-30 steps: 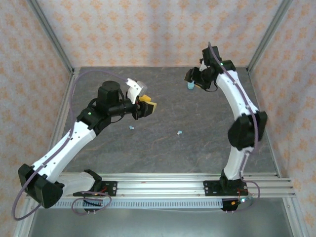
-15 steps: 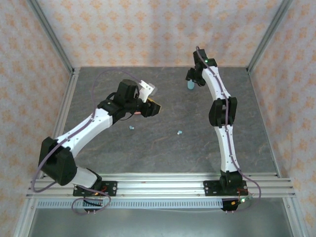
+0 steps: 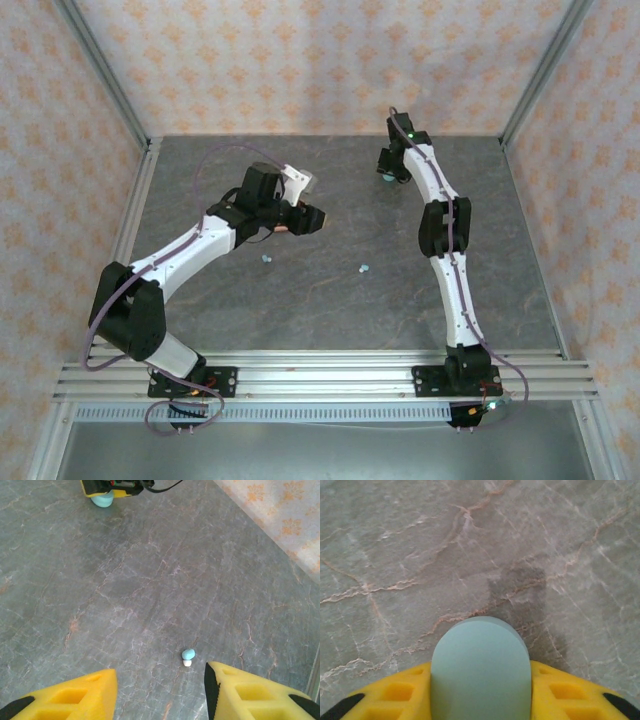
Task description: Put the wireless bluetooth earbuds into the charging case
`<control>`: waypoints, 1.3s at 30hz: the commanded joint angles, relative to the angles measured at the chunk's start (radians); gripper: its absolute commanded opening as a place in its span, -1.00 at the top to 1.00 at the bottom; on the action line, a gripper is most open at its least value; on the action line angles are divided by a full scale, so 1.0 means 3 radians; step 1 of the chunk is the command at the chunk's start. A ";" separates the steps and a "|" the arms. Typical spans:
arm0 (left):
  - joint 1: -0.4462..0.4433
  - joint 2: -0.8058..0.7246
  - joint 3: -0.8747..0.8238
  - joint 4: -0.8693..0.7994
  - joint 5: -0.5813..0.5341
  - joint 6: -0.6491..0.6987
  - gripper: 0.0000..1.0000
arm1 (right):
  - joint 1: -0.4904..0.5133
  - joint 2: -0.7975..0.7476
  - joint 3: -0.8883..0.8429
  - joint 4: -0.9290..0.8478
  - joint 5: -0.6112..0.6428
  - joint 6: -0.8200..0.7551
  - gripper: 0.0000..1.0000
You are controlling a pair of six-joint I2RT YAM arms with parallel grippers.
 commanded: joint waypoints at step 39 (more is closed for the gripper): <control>0.0140 -0.1714 -0.1492 -0.0244 -0.1058 -0.0612 -0.03 | 0.1523 -0.2706 -0.3917 0.0899 -0.1147 0.1369 -0.27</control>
